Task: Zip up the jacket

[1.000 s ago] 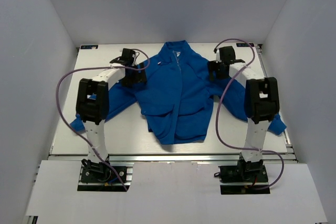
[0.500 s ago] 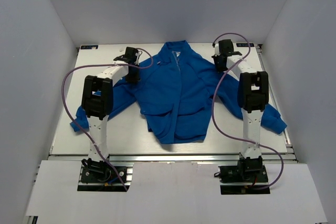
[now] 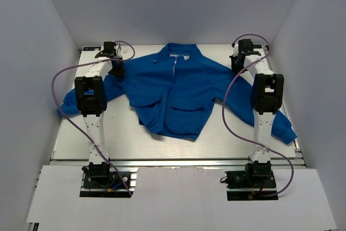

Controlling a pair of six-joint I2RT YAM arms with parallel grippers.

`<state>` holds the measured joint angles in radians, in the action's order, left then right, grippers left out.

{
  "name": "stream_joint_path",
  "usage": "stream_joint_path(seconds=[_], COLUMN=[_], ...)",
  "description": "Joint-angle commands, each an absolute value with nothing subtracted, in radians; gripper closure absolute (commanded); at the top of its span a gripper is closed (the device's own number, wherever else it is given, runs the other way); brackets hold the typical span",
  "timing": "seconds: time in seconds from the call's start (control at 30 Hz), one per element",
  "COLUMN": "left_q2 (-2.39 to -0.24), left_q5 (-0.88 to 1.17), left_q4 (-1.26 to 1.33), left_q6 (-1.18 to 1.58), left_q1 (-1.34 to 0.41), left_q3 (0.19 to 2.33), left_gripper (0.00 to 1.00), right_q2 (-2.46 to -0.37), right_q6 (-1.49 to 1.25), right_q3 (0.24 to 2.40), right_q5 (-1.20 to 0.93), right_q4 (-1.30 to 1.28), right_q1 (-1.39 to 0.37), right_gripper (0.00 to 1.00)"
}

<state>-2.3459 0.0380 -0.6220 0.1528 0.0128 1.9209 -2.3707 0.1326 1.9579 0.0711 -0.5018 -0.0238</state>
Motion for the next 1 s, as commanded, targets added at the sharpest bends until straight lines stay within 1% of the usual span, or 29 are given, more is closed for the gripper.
stream_joint_path(seconds=[0.0, 0.03, 0.07, 0.1, 0.13, 0.17, 0.2, 0.23, 0.27, 0.3, 0.33, 0.37, 0.4, 0.43, 0.47, 0.5, 0.53, 0.57, 0.6, 0.63, 0.67, 0.7, 0.73, 0.77, 0.8, 0.9, 0.97], left_q2=[-2.47, -2.48, -2.48, -2.468, -2.447, -2.377, -2.334, -2.288, -2.19, -2.137, -2.085, -1.98, -1.929, -1.877, -1.764, -1.709, -1.66, -1.619, -1.583, -1.53, -1.51, -1.494, -1.464, -1.442, -1.419, -1.321, -1.277], left_q5=[-0.137, -0.097, -0.072, -0.039, 0.056, 0.107, 0.159, 0.207, 0.266, 0.291, 0.314, 0.318, 0.316, 0.302, 0.276, 0.291, 0.308, 0.314, 0.281, 0.252, 0.229, 0.203, 0.206, 0.212, 0.224, 0.245, 0.281], left_q4=[-0.741, -0.803, -0.827, -0.84, -0.842, -0.825, -0.786, -0.764, -0.744, -0.703, -0.684, -0.67, -0.667, -0.666, -0.613, -0.573, -0.551, -0.543, -0.549, -0.56, -0.574, -0.6, -0.609, -0.606, -0.58, -0.517, -0.494], left_q6=[0.06, 0.039, 0.037, 0.038, 0.049, 0.061, 0.077, 0.11, 0.135, 0.181, 0.202, 0.23, 0.257, 0.314, 0.383, 0.383, 0.426, 0.442, 0.455, 0.474, 0.479, 0.483, 0.503, 0.515, 0.535, 0.552, 0.552], left_q1=[0.121, 0.121, 0.121, 0.12, 0.121, 0.121, 0.12, 0.12, 0.12, 0.12, 0.115, 0.11, 0.092, 0.081, 0.052, 0.034, 0.017, -0.026, -0.102, -0.153, -0.197, -0.263, -0.284, -0.296, -0.296, -0.304, -0.31], left_q3=[2.012, 2.054, 2.087, 2.126, 2.126, 2.112, 2.088, 2.019, 1.978, 1.879, 1.824, 1.769, 1.716, 1.604, 1.532, 1.46, 1.394, 1.299, 1.26, 1.226, 1.169, 1.14, 1.109, 1.029, 0.987, 0.849, 0.809], left_gripper=[0.9, 0.8, 0.56, 0.48, 0.4, 0.16, 0.03, 0.02, 0.02, 0.02, 0.02, 0.02, 0.02, 0.02, 0.02, 0.02, 0.02, 0.02, 0.02, 0.02, 0.02, 0.02, 0.02, 0.02, 0.02, 0.02, 0.02], right_q2=[-2.442, -2.441, -2.424, -2.41, -2.367, -2.34, -2.31, -2.242, -2.203, -2.166, -2.084, -2.038, -1.993, -1.894, -1.843, -1.798, -1.711, -1.669, -1.633, -1.559, -1.522, -1.488, -1.423, -1.393, -1.35, -1.312, -1.313], right_q6=[0.161, 0.173, 0.178, 0.181, 0.178, 0.167, 0.155, 0.143, 0.131, 0.105, 0.085, 0.063, 0.016, -0.01, -0.046, -0.067, -0.122, -0.153, -0.184, -0.272, -0.305, -0.333, -0.366, -0.414, -0.442, -0.512, -0.54], right_q3=[2.011, 2.023, 2.032, 2.049, 2.052, 2.052, 2.052, 2.04, 2.025, 1.979, 1.944, 1.903, 1.849, 1.721, 1.651, 1.587, 1.475, 1.421, 1.366, 1.314, 1.199, 1.142, 1.087, 0.995, 0.964, 0.898, 0.873], right_q5=[0.155, 0.143, 0.12, 0.1, 0.083, 0.04, 0.011, -0.011, -0.038, -0.038, -0.026, -0.017, -0.006, 0.044, 0.063, 0.086, 0.138, 0.158, 0.17, 0.175, 0.154, 0.126, 0.085, 0.071, 0.068, 0.078, 0.071], right_q4=[-0.568, -0.577, -0.577, -0.58, -0.578, -0.568, -0.566, -0.565, -0.557, -0.557, -0.555, -0.557, -0.555, -0.543, -0.508, -0.499, -0.499, -0.499, -0.5, -0.514, -0.512, -0.502, -0.471, -0.453, -0.439, -0.384, -0.33], right_q1=[0.04, 0.04, 0.04, 0.038, 0.037, 0.034, 0.025, 0.017, 0.009, -0.012, -0.043, -0.084, -0.107, -0.135, -0.197, -0.231, -0.27, -0.34, -0.371, -0.399, -0.444, -0.468, -0.494, -0.546, -0.57, -0.664, -0.693], right_gripper=[1.0, 1.0, 1.0, 1.0, 0.98, 0.94, 0.91, 0.8, 0.73, 0.57, 0.5, 0.45, 0.32, 0.28, 0.11, 0.11, 0.11, 0.11, 0.11, 0.11, 0.11, 0.11, 0.11, 0.11, 0.11, 0.11, 0.11])
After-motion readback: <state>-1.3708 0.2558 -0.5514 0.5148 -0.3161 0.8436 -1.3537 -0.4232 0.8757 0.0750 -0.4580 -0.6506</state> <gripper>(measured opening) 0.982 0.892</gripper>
